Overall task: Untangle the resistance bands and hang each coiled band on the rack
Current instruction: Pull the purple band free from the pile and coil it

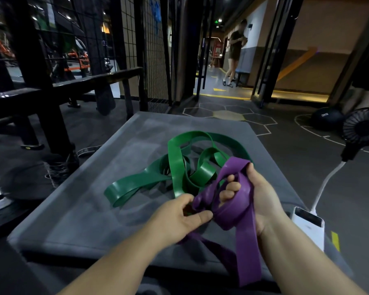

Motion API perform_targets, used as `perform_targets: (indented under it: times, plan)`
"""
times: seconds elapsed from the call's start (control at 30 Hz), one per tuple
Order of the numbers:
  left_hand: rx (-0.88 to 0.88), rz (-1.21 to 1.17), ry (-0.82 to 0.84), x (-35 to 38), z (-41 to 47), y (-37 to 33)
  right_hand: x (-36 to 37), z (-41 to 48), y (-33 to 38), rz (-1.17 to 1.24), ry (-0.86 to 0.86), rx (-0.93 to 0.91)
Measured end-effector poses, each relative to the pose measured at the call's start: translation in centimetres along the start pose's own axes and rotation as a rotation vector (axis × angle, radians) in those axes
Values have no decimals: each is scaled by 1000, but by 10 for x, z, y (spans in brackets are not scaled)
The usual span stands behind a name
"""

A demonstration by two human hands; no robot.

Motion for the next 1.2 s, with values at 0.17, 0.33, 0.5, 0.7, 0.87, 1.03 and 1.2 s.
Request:
perform_targets:
  times: [0.17, 0.33, 0.5, 0.7, 0.87, 1.03, 1.2]
  plan:
    - [-72, -271, 113, 7, 1, 4, 2, -4, 1, -20, 25, 5]
    - [-115, -497, 116, -9, 1, -1, 5, -6, 9, -53, 16, -44]
    - [-6, -674, 120, -32, -5, -8, 2, -7, 9, -124, 63, -1]
    - [17, -584, -86, -43, -4, -9, -1, -11, 7, -269, 145, 70]
    - [57, -511, -107, -40, 1, -3, -2, -13, 5, -297, 170, 96]
    - [21, -528, -141, -41, 6, 0, -2, -13, 4, -365, 220, 101]
    - [-51, -830, -78, -46, 3, -5, -6, -14, 5, -371, 375, 118]
Point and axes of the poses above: each hand's wrist, its own z-axis towards the middle knuckle, its own x-axis out of the palm, y = z × x, the point moved 3 cm from there along z, towards the middle knuckle, and after that the axes turned 15 degrees about -x, right-handed, at the moved point
